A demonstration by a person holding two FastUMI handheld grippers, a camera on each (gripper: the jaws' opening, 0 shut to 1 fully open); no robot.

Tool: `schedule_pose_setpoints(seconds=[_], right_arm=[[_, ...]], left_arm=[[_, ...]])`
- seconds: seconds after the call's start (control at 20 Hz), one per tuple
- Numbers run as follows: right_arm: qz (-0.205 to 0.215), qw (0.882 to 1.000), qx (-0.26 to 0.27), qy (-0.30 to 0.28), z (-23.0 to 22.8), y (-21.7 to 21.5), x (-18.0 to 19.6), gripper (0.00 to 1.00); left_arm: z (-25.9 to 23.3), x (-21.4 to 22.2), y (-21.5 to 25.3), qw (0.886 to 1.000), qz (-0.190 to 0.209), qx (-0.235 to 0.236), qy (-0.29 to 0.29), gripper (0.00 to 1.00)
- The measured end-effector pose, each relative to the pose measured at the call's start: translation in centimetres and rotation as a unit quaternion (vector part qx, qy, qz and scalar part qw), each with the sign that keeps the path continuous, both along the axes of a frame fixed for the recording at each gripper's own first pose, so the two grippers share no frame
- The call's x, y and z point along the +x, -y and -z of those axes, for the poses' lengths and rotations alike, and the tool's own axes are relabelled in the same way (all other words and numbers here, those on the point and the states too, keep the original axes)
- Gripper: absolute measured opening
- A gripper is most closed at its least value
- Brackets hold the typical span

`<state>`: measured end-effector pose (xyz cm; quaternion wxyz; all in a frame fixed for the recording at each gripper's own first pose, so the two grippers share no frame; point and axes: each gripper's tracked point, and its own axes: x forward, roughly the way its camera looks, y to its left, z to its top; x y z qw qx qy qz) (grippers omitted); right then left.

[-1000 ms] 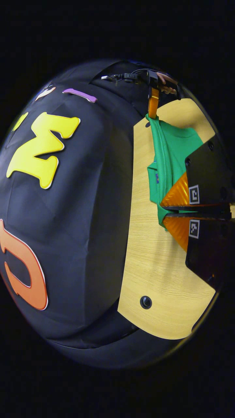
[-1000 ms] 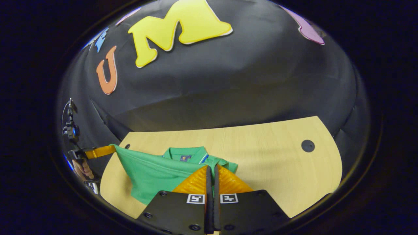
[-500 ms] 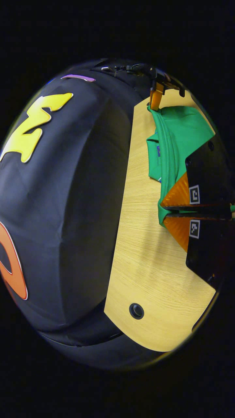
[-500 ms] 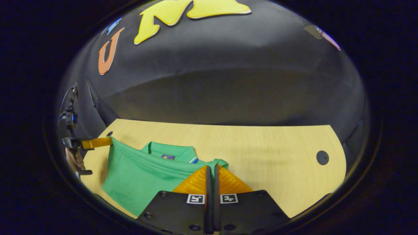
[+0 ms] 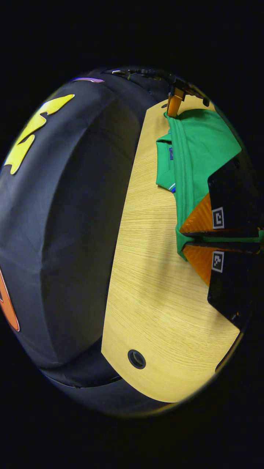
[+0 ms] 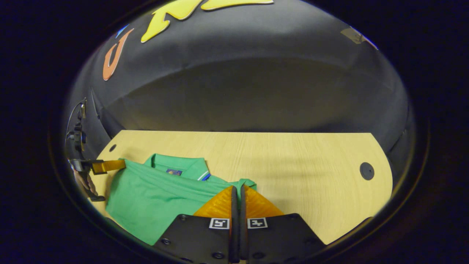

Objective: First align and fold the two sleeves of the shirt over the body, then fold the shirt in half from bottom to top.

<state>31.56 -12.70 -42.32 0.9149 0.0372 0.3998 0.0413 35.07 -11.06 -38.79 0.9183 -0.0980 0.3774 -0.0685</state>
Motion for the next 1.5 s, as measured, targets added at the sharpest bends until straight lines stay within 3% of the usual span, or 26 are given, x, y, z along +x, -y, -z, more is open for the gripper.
schedule_pose_setpoints(seconds=[0.15, 0.2, 0.3, 0.35, 0.4, 0.45, 0.5, 0.6, 0.65, 0.7, 0.75, 0.8, 0.85, 0.9, 1.15, 1.25, 1.35, 1.5], right_arm=[[0.005, 1.000, -0.009, 0.003, -0.3, -0.1, 0.0, 0.11], [0.008, 1.000, -0.004, 0.006, -0.7, -0.3, 0.0, 0.27], [0.017, 1.000, -0.007, 0.014, -1.6, 0.1, 0.0, 0.49], [0.024, 0.999, -0.015, 0.021, -2.3, 0.4, -0.2, 0.61], [0.032, 0.999, -0.024, 0.026, -3.0, 0.9, -0.4, 0.72], [0.039, 0.998, -0.031, 0.029, -3.6, 1.1, -0.9, 0.78], [0.042, 0.998, -0.033, 0.031, -4.4, 1.2, -1.5, 0.91], [0.051, 0.997, -0.038, 0.044, -6.5, 1.2, -2.8, 0.92], [0.054, 0.996, -0.039, 0.052, -8.0, 1.1, -3.8, 0.87], [0.058, 0.996, -0.040, 0.063, -9.8, 1.0, -4.8, 0.95], [0.058, 0.994, -0.042, 0.077, -11.9, 0.7, -6.1, 0.94], [0.060, 0.993, -0.046, 0.094, -14.3, 0.5, -7.3, 0.88], [0.058, 0.990, -0.049, 0.115, -17.0, 0.0, -8.7, 0.95], [0.055, 0.988, -0.055, 0.137, -19.7, -0.4, -10.1, 0.95], [0.053, 0.962, -0.076, 0.258, -33.1, -2.8, -18.0, 0.95], [0.061, 0.951, -0.058, 0.299, -37.0, -4.6, -21.5, 0.95], [0.062, 0.941, -0.061, 0.328, -39.3, -5.3, -25.3, 0.95], [0.065, 0.934, -0.068, 0.345, -40.9, -6.6, -29.5, 0.95]], left_arm=[[-0.1, -0.9, 0.1, 1.000, 0.008, 0.011, -0.010, 0.15], [0.1, -1.0, 0.2, 1.000, 0.010, 0.019, -0.015, 0.31], [-0.7, -1.4, -0.3, 0.999, 0.003, 0.033, -0.013, 0.63], [-1.4, -1.3, -0.6, 0.999, -0.006, 0.036, -0.008, 0.71], [-2.3, -1.4, -0.7, 0.999, -0.014, 0.034, -0.002, 0.85], [-3.1, -1.7, -1.0, 0.999, -0.021, 0.037, 0.002, 0.91], [-4.3, -2.2, -1.2, 0.999, -0.023, 0.035, 0.003, 0.98], [-6.9, -3.3, -1.5, 0.999, -0.026, 0.032, 0.014, 0.99], [-8.6, -4.0, -1.6, 0.999, -0.027, 0.032, 0.024, 0.98], [-10.8, -4.8, -1.5, 0.998, -0.025, 0.033, 0.037, 0.98], [-13.3, -5.9, -1.4, 0.998, -0.023, 0.035, 0.055, 0.98], [-16.2, -6.9, -1.4, 0.996, -0.024, 0.037, 0.077, 0.98], [-19.4, -8.5, -1.4, 0.994, -0.023, 0.040, 0.100, 0.98], [-22.3, -9.7, -1.4, 0.991, -0.025, 0.041, 0.122, 0.99], [-36.2, -17.5, 0.3, 0.969, -0.030, 0.033, 0.241, 0.98], [-39.7, -20.9, 1.2, 0.960, -0.028, 0.026, 0.279, 0.98], [-42.4, -24.6, 1.8, 0.951, -0.026, 0.028, 0.306, 0.98], [-44.1, -29.2, 2.8, 0.948, -0.032, 0.024, 0.317, 0.98]])
